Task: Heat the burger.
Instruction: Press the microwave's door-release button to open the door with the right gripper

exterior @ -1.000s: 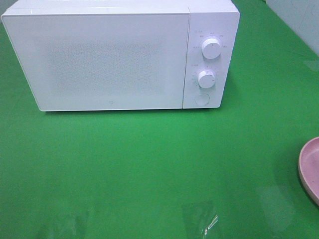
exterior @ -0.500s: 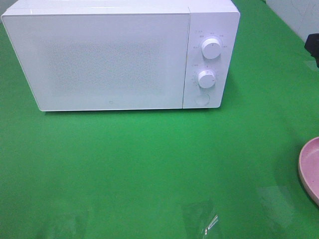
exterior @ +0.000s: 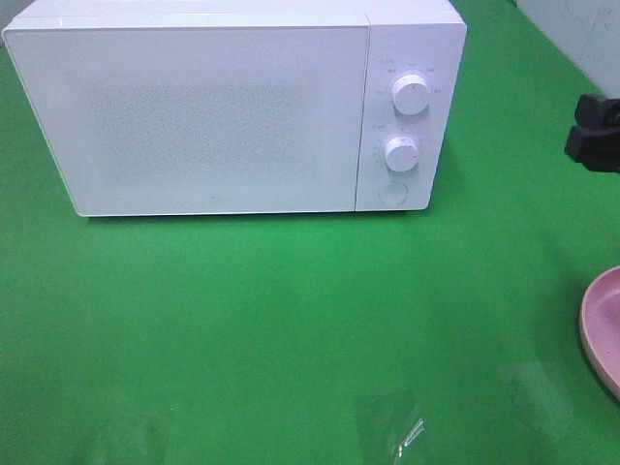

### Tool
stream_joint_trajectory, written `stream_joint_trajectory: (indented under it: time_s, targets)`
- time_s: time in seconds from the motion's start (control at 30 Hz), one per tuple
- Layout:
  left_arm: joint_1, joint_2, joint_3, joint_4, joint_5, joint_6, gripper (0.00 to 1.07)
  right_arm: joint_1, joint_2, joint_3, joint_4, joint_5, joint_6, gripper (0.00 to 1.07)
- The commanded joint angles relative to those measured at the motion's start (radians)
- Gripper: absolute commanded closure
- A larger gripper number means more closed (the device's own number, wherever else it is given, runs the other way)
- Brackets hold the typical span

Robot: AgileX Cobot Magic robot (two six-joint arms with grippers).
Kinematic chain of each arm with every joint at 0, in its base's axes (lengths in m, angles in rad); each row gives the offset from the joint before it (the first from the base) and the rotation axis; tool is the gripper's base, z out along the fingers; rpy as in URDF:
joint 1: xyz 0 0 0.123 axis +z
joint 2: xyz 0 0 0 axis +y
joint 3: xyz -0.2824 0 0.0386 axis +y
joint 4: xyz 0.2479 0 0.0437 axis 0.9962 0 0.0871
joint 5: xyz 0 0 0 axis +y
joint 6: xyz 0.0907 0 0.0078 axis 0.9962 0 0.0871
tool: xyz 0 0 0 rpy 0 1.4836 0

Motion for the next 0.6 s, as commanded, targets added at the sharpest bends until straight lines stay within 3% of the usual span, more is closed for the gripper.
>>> stream_joint_trajectory:
  time_s: [0.03, 0.1, 0.17, 0.43, 0.6]
  targets:
    - [0.003, -0.019, 0.002, -0.001, -0.007, 0.000, 0.09, 0.044, 0.021, 0.005, 0.067, -0.070, -0.064, 0.32]
    - [0.003, -0.019, 0.002, -0.001, -0.007, 0.000, 0.09, 0.097, 0.053, 0.005, 0.104, -0.108, -0.068, 0.32]
    - [0.003, -0.019, 0.002, -0.001, -0.007, 0.000, 0.09, 0.210, 0.123, 0.004, 0.167, -0.174, -0.066, 0.32]
    - [0.003, -0.019, 0.002, -0.001, -0.007, 0.000, 0.09, 0.395, 0.260, 0.003, 0.357, -0.366, -0.063, 0.32]
    - [0.003, -0.019, 0.002, -0.001, -0.007, 0.000, 0.09, 0.466, 0.308, 0.003, 0.402, -0.402, -0.063, 0.32]
